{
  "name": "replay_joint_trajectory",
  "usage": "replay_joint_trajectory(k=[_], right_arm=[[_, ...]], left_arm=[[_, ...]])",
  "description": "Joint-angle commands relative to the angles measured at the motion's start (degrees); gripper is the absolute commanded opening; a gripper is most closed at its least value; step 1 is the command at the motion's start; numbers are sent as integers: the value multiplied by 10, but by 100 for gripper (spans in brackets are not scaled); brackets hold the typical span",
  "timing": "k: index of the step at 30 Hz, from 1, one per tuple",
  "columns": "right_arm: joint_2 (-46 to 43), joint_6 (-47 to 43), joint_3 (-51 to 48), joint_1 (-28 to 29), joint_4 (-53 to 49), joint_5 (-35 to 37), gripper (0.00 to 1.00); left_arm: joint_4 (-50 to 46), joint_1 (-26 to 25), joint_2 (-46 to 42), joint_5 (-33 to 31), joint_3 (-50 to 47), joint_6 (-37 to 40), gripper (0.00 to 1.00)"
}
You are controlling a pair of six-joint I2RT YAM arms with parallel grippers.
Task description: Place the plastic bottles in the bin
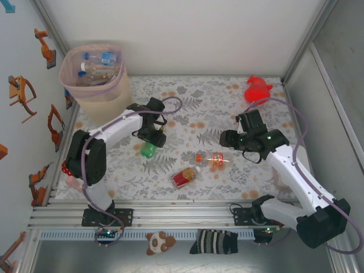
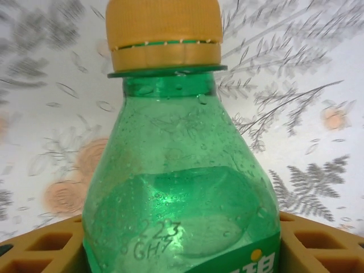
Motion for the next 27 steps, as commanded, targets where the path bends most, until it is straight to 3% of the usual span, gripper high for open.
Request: replay_joint_trajectory(k=[1,15,27], right_arm=[[-11,-6,6,-4,-4,7,66],[7,-16,22,-4,1,4,66],[24,-20,27,-4,11,-3,66]], left_arm=[[-32,15,-65,-16,43,3,56],[-76,103,-192,-55,225,87,52],[43,205,-178,-163,312,179,46]])
